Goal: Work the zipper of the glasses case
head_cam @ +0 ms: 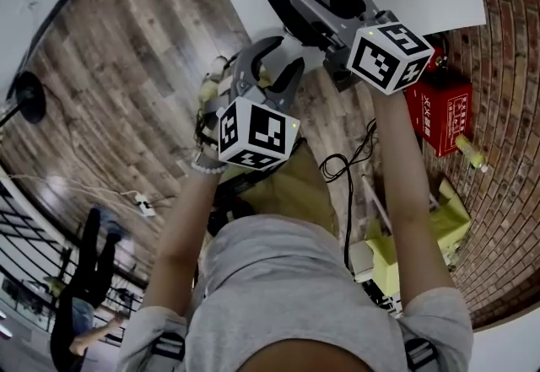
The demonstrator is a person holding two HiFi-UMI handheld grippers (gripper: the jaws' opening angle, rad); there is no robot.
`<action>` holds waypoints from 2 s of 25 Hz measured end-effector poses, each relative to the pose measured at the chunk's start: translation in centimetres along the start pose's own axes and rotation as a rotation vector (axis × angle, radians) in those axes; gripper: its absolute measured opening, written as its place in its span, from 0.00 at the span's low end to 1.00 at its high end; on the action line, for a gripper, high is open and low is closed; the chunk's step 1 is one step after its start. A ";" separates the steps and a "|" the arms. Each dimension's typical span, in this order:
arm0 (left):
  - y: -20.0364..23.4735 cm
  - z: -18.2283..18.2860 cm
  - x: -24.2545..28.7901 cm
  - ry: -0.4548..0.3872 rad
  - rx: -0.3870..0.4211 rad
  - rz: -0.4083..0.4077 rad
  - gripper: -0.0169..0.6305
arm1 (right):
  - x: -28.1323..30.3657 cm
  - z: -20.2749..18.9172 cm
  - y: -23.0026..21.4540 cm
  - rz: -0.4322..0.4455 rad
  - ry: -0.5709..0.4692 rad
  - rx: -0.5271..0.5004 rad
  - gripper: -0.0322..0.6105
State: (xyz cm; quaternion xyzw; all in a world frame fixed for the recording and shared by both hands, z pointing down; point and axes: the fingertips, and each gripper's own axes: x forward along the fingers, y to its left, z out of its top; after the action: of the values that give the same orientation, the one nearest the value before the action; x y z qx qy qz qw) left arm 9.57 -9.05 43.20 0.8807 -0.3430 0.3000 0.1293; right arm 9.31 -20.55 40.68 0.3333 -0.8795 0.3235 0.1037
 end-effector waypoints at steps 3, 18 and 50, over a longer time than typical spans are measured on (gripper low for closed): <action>-0.2 0.2 0.7 0.002 -0.001 0.034 0.31 | 0.0 0.1 0.0 0.008 0.004 -0.006 0.44; -0.2 -0.3 2.6 0.055 -0.032 0.111 0.24 | 0.0 0.2 0.0 0.013 -0.006 -0.027 0.43; 0.4 -0.6 1.2 0.060 -0.013 0.093 0.06 | -0.1 0.0 0.8 0.031 -0.018 -0.085 0.37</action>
State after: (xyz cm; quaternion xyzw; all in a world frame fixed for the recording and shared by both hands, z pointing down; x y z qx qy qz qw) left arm 9.70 -9.74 44.44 0.8535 -0.3815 0.3298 0.1313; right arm 8.85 -20.05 40.27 0.3177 -0.8984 0.2844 0.1047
